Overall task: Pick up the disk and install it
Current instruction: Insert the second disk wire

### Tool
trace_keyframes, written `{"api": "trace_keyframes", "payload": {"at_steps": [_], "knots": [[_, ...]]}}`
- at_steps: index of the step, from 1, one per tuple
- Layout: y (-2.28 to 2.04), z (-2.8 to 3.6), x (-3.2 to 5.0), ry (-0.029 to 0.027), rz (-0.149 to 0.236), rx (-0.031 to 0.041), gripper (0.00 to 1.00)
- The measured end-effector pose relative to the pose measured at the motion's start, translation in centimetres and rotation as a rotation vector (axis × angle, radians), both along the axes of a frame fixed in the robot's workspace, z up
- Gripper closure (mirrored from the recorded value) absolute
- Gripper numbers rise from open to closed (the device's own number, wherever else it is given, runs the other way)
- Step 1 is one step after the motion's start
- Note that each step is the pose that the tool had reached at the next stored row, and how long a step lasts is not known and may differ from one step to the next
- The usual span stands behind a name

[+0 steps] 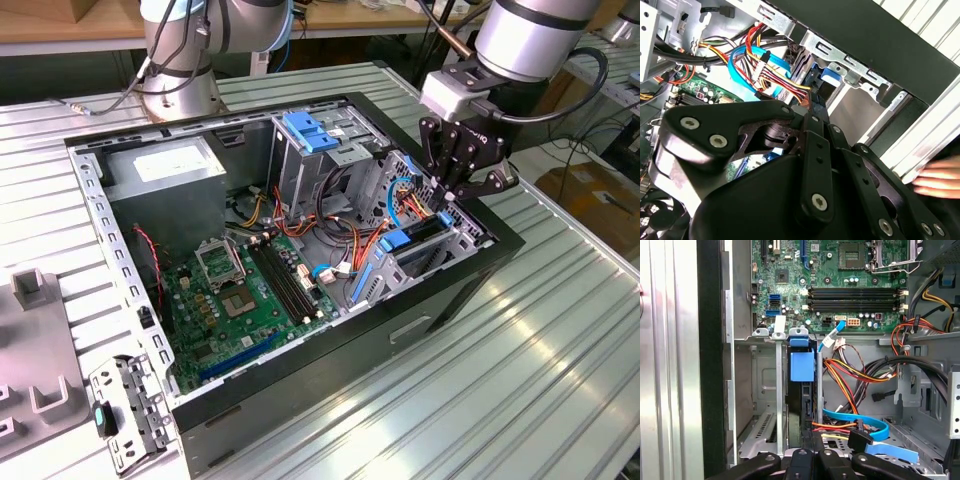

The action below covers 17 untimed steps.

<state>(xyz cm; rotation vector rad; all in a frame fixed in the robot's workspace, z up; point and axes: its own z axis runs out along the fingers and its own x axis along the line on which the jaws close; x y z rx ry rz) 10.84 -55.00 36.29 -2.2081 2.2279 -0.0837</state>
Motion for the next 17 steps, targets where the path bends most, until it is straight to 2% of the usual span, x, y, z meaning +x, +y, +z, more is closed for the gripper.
{"api": "trace_keyframes", "payload": {"at_steps": [6, 17], "knots": [[-0.01, -0.01, -1.16, 0.0000, 0.000, 0.0001, 0.89], [0.00, 0.12, -1.19, 0.0000, 0.000, 0.0001, 0.89]]}}
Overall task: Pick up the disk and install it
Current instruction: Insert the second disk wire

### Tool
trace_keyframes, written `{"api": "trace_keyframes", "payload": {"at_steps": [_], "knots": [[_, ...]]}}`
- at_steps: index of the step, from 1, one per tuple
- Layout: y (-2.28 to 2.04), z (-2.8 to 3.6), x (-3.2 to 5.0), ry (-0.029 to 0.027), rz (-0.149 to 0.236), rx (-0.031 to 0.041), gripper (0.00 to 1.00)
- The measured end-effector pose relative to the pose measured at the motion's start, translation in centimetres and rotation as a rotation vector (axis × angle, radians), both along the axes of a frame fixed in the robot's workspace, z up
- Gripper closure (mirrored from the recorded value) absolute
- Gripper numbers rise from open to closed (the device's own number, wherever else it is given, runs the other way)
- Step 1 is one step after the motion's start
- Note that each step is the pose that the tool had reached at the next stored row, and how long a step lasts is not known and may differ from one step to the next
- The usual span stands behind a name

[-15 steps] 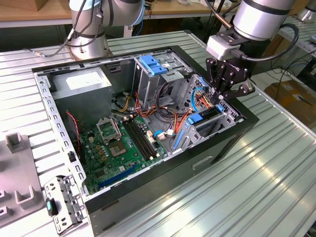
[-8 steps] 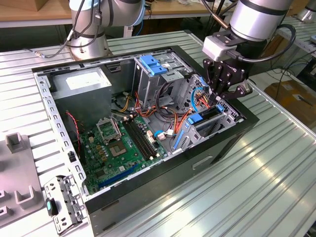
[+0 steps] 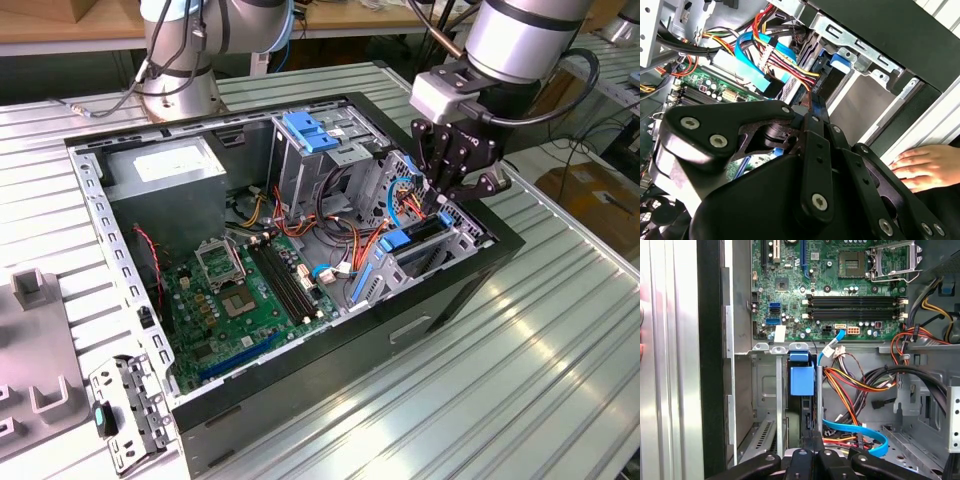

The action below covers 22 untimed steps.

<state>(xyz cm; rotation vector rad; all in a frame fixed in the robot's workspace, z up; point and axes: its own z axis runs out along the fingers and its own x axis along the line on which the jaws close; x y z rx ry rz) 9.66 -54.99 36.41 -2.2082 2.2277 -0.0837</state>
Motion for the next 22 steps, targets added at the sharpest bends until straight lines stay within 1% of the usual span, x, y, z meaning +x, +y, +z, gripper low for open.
{"api": "trace_keyframes", "payload": {"at_steps": [1, 4, 5, 6, 8, 9, 11, 13, 16, 17, 18, 19, 20, 21, 22], "knots": [[0.00, 0.09, 0.00, 0.0000, 0.000, 0.0000, 0.89], [0.00, 0.72, 0.00, 0.0000, 0.000, 0.0001, 0.89], [0.00, 1.05, 0.00, 0.0000, 0.000, 0.0000, 0.89], [0.00, 1.57, 0.00, 0.0000, 0.000, 0.0001, 0.89], [0.00, 2.35, 0.00, 0.0000, 0.000, 0.0000, 0.89], [0.00, 2.89, 0.00, 0.0000, 0.000, 0.0000, 0.89], [0.01, 3.47, 0.00, 0.0000, 0.000, 0.0000, 0.89], [0.24, 3.49, 0.00, 0.0006, 0.000, 0.0002, 0.89], [0.91, 3.49, 0.00, 0.0043, 0.000, -0.0020, 0.89], [1.12, 3.49, 0.00, 0.0055, 0.000, -0.0040, 0.89], [1.49, 3.50, 0.00, 0.0079, 0.000, -0.0084, 0.89], [1.88, 3.48, 0.00, 0.0109, 0.000, -0.0148, 0.89], [2.16, 3.49, -0.01, 0.0154, 0.000, -0.0241, 0.89], [2.45, 3.49, -0.01, 0.0218, 0.000, -0.0342, 0.89], [2.68, 3.49, 0.00, 0.0278, 0.000, -0.0412, 0.89]]}}
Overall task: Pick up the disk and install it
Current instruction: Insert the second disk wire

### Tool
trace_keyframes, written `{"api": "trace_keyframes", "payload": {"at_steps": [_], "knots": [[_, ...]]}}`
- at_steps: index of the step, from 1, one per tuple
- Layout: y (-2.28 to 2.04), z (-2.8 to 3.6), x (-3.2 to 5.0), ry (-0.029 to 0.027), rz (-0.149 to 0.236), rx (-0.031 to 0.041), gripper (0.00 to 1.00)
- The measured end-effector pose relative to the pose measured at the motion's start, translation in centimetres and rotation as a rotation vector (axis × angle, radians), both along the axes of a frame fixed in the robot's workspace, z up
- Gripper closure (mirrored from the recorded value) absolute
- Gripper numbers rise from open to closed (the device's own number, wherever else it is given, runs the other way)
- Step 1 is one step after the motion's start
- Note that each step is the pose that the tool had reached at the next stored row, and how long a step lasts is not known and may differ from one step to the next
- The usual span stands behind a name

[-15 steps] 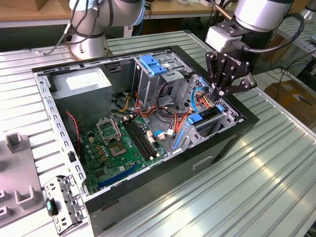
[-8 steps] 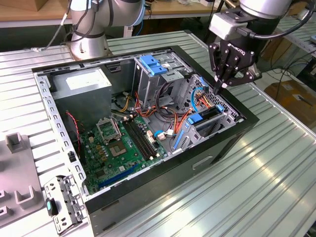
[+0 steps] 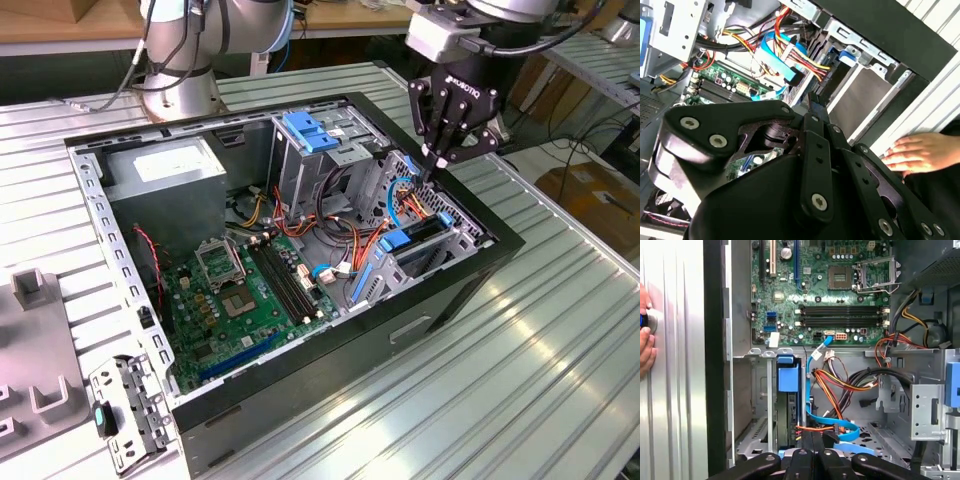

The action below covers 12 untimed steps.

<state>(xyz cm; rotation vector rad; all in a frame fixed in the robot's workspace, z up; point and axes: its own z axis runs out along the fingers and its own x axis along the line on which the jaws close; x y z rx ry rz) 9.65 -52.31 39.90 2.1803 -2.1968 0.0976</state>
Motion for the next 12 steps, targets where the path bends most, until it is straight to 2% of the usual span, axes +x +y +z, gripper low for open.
{"api": "trace_keyframes", "payload": {"at_steps": [2, 3, 4, 5, 6, 8, 9, 10, 12], "knots": [[0.61, 0.01, 0.00, 0.0138, 0.000, -0.0146, 0.89], [1.07, 0.00, 0.00, 0.0215, 0.000, -0.0201, 0.89], [1.38, -0.01, 0.01, 0.0264, 0.000, -0.0224, 0.89], [1.96, -0.06, 0.07, 0.0379, 0.000, -0.0265, 0.89], [2.35, -0.11, 0.30, 0.0525, 0.000, -0.0309, 0.89], [2.71, -0.12, 0.62, 0.0671, 0.000, -0.0432, 0.89], [3.00, -0.13, 0.86, 0.0772, 0.000, -0.0538, 0.89], [3.17, -0.14, 0.97, 0.0822, 0.000, -0.0607, 0.89], [3.51, -0.13, 1.06, 0.0897, -0.001, -0.0791, 0.89]]}}
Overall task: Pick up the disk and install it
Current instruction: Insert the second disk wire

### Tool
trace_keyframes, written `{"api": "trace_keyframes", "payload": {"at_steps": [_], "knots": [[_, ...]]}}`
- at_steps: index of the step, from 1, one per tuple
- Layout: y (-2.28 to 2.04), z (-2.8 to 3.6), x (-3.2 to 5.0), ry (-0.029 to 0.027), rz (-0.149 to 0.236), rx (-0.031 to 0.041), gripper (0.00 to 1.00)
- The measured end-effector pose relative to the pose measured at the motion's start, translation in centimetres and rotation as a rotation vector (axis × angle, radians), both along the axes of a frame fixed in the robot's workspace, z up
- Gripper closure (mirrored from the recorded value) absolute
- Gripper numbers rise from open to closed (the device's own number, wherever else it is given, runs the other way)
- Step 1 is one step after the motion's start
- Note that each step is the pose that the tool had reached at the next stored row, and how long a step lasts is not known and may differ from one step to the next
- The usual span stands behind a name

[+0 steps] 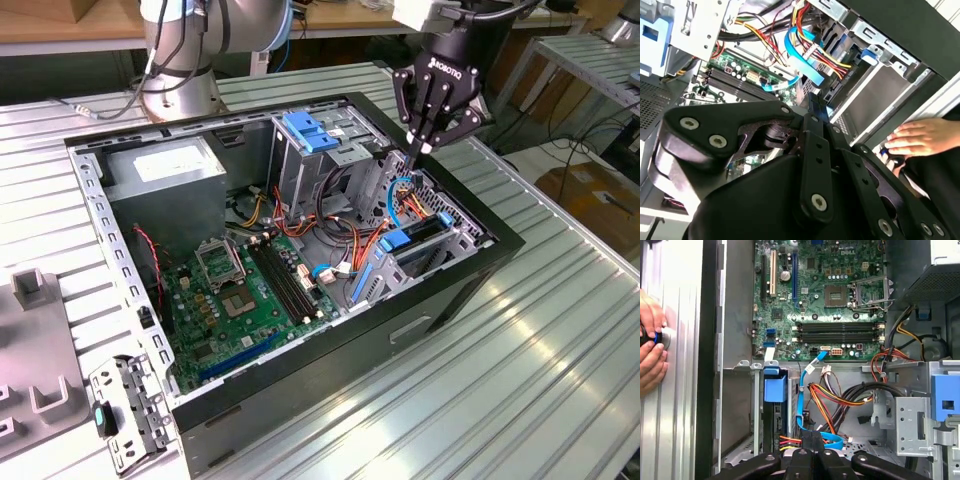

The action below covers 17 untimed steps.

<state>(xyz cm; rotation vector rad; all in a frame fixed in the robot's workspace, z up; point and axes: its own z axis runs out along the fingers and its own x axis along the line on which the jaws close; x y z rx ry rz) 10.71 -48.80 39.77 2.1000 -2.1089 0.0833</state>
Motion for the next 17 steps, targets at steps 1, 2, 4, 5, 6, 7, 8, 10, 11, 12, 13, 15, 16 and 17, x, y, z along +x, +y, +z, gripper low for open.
{"api": "trace_keyframes", "payload": {"at_steps": [1, 2, 4, 5, 6, 7, 8, 10, 11, 12, 13, 15, 16, 17], "knots": [[0.04, 0.00, 0.00, 0.0012, 0.000, -0.0036, 0.89], [0.04, 0.00, 0.00, 0.0014, 0.000, -0.0045, 0.89], [0.04, 0.00, 0.01, 0.0015, 0.000, -0.0049, 0.89], [0.04, 0.00, 0.00, 0.0016, 0.000, -0.0052, 0.89], [0.04, 0.00, 0.01, 0.0015, 0.000, -0.0053, 0.89], [0.04, 0.00, 0.01, 0.0016, 0.000, -0.0056, 0.89], [0.04, 0.00, 0.01, 0.0016, 0.000, -0.0058, 0.89], [0.04, 0.00, 0.01, 0.0016, 0.000, -0.0061, 0.83], [0.04, 0.00, 0.01, 0.0016, 0.000, -0.0062, 0.76], [0.05, 0.00, 0.01, 0.0016, 0.000, -0.0064, 0.76], [0.04, 0.00, 0.01, 0.0016, 0.000, -0.0066, 0.76], [0.04, 0.00, 0.01, 0.0016, 0.000, -0.0069, 0.76], [0.04, 0.00, 0.01, 0.0016, 0.000, -0.0070, 0.76], [0.05, 0.00, 0.01, 0.0016, 0.000, -0.0075, 0.76]]}}
